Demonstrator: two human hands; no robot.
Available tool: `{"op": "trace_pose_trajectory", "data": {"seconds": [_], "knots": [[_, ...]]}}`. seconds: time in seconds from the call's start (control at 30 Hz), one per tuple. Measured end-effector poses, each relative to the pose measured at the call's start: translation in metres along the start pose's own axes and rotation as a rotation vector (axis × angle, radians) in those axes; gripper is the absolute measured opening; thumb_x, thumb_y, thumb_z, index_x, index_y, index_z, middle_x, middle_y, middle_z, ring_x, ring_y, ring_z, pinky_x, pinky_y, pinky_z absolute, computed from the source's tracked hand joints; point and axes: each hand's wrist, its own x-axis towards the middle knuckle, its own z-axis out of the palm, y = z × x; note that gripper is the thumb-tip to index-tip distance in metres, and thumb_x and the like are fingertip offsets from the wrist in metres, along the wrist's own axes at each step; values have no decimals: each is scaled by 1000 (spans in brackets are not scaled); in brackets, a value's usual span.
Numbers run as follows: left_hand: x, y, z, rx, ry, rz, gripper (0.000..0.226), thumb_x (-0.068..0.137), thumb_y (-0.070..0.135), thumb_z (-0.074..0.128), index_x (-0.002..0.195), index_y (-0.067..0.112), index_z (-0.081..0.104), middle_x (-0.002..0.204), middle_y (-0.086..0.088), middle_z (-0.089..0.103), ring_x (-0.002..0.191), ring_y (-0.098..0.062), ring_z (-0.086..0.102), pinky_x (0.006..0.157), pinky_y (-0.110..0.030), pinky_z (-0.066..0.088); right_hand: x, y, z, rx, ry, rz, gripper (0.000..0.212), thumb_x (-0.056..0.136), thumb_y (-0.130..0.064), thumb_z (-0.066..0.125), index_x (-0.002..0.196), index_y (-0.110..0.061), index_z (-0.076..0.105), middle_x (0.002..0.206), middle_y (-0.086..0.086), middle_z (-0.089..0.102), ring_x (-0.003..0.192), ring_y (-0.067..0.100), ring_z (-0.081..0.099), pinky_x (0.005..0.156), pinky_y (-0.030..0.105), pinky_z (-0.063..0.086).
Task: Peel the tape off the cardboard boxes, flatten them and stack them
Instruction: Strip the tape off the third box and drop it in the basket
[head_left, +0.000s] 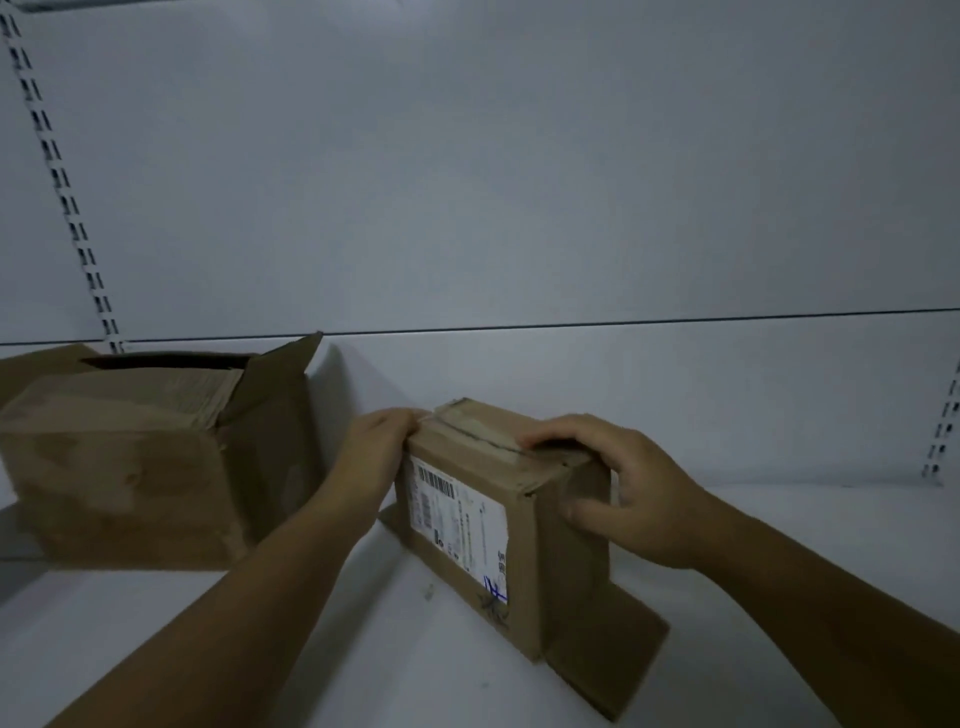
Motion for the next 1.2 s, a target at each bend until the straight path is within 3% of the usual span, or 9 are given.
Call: {"op": "trace_pose_trajectory", "data": {"seconds": [0.13,0.37,0.57,0.67,0.77,0.9,1.0,1.1,1.2], "knots": [[19,3,3,33,-30,-151,17,89,21,54,79,7,59,66,-11,53,60,-21,50,59,-29,40,-5,8,4,-30,-35,-23,60,66,-28,63,124,-38,50,124,-15,54,117,4,52,94,20,46],[34,-7,2,-126,15,-178,20,88,22,60,97,4,66,76,-10,61,69,-23,57,66,-30,46,-3,23,11,-71,112,-124,55,67,-38,77,118,-33,57,126,-18,57,119,-1,51,97,13,41],[6,-1,-6,76,106,294,23,89,30,57,110,22,64,113,3,64,110,-14,56,97,-32,44,1,17,20,-321,258,-284,46,77,-45,68,106,-10,69,106,2,71,99,10,61,87,22,49],[-27,11,-15,103,-213,530,38,71,57,58,103,37,62,111,15,64,112,-3,55,98,-22,42,0,13,20,-490,409,-332,52,87,-51,53,99,-4,71,91,5,73,85,13,61,78,24,50],[-36,8,-10,201,-545,633,73,59,64,69,124,39,48,129,19,49,127,0,42,102,-11,33,0,12,17,-558,513,-336,56,91,-50,47,92,1,71,79,9,73,79,11,56,78,18,45],[-34,4,-4,195,-463,758,61,70,40,67,127,32,48,130,17,50,129,-10,43,106,-22,36,-1,7,16,-420,539,-336,46,94,-44,44,100,-5,67,87,7,72,88,6,59,83,12,44],[-34,2,-5,124,-410,768,52,73,33,62,123,25,51,126,10,53,125,-15,48,104,-29,42,-5,2,14,-230,432,-345,40,92,-46,47,113,-15,60,111,-7,63,110,-4,55,95,14,42],[-32,1,-6,66,-364,704,47,73,33,59,119,30,52,123,14,55,123,-15,49,102,-43,44,-9,0,18,-370,389,-392,34,84,-38,62,110,-17,59,122,-5,57,117,8,51,99,23,41],[-32,1,-5,52,-331,678,45,73,36,59,118,33,53,122,18,55,122,-11,49,102,-48,44,-6,-4,23,-495,506,-392,18,80,-24,67,90,-10,71,112,2,61,108,15,54,93,21,42]]}}
